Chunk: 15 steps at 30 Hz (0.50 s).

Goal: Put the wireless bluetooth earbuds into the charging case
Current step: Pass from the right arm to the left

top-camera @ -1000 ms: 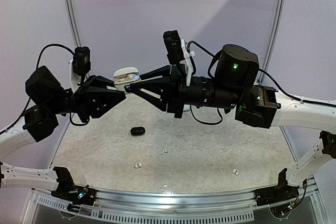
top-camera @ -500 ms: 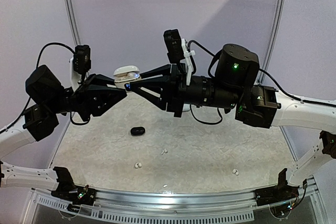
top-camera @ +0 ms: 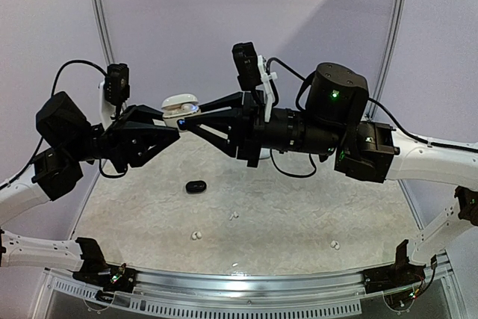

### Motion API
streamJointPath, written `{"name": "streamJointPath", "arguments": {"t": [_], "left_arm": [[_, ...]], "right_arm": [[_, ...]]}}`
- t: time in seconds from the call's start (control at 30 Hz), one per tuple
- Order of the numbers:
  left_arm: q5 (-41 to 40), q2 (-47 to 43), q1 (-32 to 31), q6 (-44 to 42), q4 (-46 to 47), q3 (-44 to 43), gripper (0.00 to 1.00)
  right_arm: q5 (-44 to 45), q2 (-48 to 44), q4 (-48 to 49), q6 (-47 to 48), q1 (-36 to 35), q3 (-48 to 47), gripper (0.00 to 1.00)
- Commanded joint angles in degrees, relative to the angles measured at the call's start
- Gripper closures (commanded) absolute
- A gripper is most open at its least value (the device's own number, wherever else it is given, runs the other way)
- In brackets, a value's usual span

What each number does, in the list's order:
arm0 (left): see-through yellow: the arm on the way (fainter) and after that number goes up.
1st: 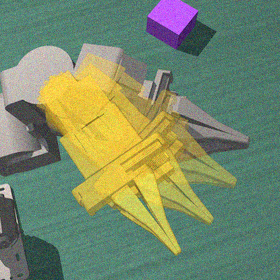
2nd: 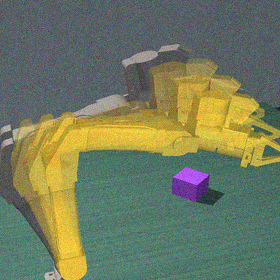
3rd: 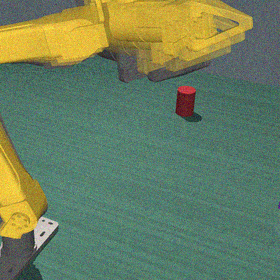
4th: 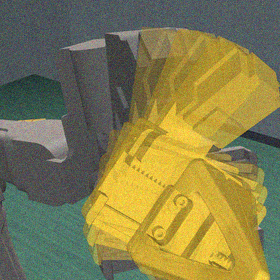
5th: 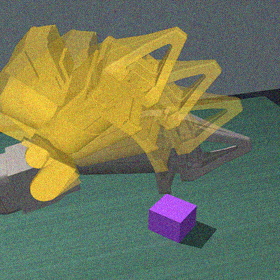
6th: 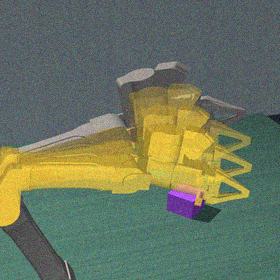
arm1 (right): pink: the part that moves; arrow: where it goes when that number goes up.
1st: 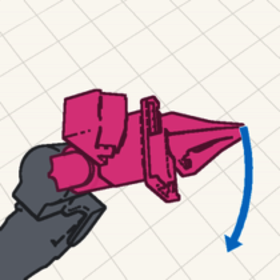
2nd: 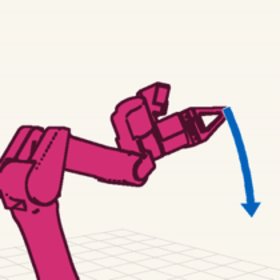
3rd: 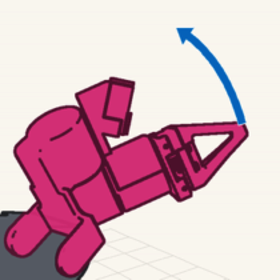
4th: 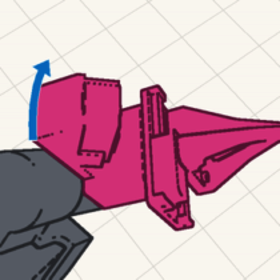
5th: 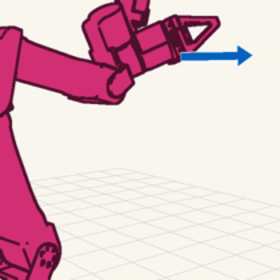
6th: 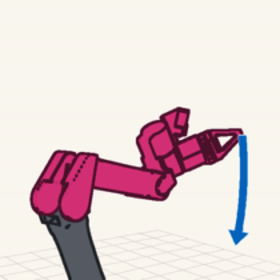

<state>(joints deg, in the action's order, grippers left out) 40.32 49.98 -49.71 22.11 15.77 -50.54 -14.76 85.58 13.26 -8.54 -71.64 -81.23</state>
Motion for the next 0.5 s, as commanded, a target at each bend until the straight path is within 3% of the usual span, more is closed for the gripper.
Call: {"name": "streamJointPath", "arguments": {"t": [0.0, 0.2, 0.37, 0.47], "left_arm": [[1.8, -0.2, -1.0, -0.5, 1.4, -2.2, 0.68], [1.2, -0.2, -1.0, -0.1, 1.1, -2.2, 0.76], [0.9, -0.2, -1.0, 0.3, 0.9, -2.1, 0.97], [0.5, -0.5, -1.0, 0.0, 0.4, -1.9, 1.00]], "right_arm": [[2.8, 0.2, -2.8, 0.8, 0.1, 0.3, 1.00], [3.1, 0.0, -2.7, 1.0, 0.0, 1.0, 1.00], [3.5, 0.1, -3.3, 1.6, 0.0, 1.5, 1.00], [3.7, 0.1, -3.3, 1.5, 0.0, 1.7, 1.00]]}}
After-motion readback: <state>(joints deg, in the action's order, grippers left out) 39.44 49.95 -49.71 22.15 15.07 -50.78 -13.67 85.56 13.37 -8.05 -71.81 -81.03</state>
